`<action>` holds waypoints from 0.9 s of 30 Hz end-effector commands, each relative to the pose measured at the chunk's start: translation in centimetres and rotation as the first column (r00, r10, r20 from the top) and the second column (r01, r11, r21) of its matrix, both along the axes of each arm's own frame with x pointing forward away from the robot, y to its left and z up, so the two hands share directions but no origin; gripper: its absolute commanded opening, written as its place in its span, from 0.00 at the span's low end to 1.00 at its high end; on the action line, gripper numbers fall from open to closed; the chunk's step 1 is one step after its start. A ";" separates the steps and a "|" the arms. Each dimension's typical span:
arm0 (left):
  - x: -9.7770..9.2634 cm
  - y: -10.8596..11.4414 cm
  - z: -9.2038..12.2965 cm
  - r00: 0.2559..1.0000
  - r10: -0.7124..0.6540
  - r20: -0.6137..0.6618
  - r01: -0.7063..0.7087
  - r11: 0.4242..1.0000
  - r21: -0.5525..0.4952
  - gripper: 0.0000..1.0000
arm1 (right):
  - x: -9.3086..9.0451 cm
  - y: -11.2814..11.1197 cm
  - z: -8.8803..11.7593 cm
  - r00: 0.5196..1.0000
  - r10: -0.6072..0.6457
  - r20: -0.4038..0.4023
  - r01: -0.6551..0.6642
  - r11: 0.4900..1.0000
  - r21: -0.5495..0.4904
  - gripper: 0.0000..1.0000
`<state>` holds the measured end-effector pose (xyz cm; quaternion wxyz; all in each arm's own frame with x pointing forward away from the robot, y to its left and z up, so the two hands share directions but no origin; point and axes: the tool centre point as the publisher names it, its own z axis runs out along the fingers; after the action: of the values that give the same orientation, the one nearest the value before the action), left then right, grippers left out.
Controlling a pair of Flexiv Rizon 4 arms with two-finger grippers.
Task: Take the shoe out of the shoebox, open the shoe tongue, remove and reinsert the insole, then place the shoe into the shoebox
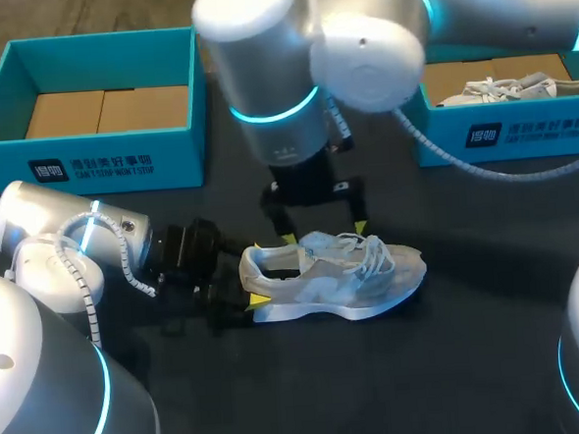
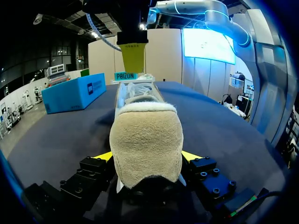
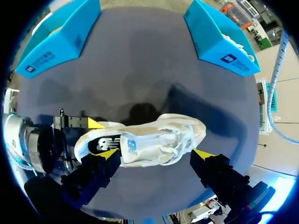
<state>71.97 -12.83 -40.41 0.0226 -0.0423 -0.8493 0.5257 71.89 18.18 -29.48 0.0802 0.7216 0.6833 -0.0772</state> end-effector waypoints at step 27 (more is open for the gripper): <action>0.1 -0.2 -0.4 1.000 0.000 0.000 0.000 1.000 0.004 0.00 | -0.8 1.9 -6.1 0.998 -0.008 -0.055 -0.001 0.988 -0.157 1.00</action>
<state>71.97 -12.83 -40.41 0.0226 -0.0423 -0.8493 0.5257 70.89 19.40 -34.98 0.1129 0.7125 0.6784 -0.1393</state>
